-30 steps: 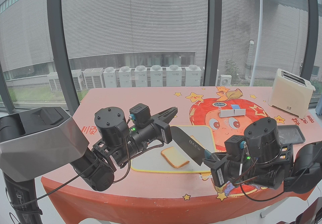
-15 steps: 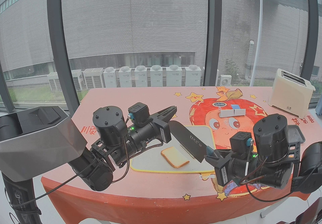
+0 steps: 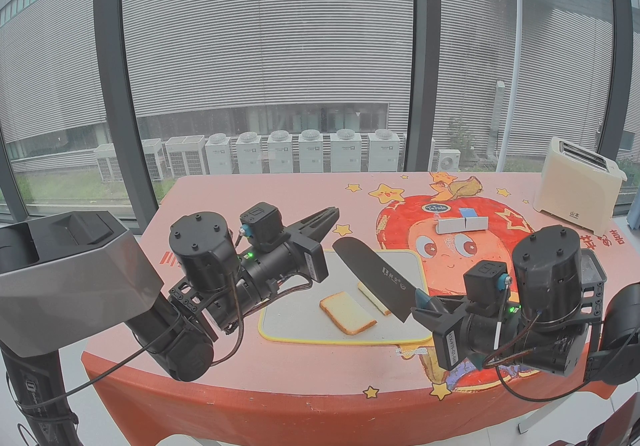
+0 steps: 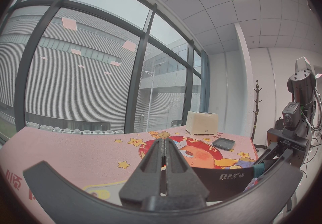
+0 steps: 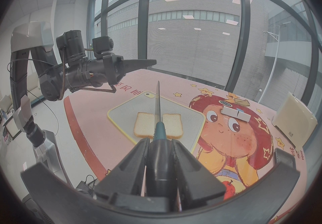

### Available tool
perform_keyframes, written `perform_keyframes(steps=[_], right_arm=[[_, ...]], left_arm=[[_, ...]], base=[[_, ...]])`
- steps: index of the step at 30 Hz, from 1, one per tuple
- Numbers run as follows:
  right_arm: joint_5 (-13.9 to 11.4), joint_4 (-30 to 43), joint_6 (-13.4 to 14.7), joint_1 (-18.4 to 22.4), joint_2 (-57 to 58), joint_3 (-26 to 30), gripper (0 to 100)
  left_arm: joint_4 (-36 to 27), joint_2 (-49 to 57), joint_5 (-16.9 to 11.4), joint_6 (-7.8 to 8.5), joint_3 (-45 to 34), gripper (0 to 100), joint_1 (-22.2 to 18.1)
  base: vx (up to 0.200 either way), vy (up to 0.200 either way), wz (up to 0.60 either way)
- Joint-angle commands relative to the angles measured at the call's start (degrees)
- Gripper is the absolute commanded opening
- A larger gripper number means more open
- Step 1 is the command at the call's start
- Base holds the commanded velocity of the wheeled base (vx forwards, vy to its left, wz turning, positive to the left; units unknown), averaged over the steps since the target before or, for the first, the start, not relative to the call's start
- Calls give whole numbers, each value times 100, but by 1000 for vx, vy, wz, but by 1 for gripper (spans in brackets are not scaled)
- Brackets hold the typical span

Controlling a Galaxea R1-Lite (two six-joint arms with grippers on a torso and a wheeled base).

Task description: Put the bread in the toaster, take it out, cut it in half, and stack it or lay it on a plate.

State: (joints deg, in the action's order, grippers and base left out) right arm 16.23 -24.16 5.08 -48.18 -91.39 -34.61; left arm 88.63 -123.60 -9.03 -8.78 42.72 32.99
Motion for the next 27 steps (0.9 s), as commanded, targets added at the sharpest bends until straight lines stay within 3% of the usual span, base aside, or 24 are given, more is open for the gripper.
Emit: perform_keyframes(steps=[1, 8, 14, 27], right_arm=[[3, -1, -34, 45, 69, 7, 0], [3, -1, -43, 28, 69, 33, 0], [3, -1, -43, 19, 51, 33, 0], [21, -1, -43, -34, 34, 42, 0]], left_arm=[[137, 293, 7, -1, -519, 0, -187], [76, 1084, 130, 16, -861, 0, -293], [-179, 1787, 314, 289, -1239, 0, -310], [-2148, 4151, 376, 333, -1846, 0, -996]], base=[[0, 0, 0], [0, 0, 0], [0, 0, 0], [0, 0, 0]])
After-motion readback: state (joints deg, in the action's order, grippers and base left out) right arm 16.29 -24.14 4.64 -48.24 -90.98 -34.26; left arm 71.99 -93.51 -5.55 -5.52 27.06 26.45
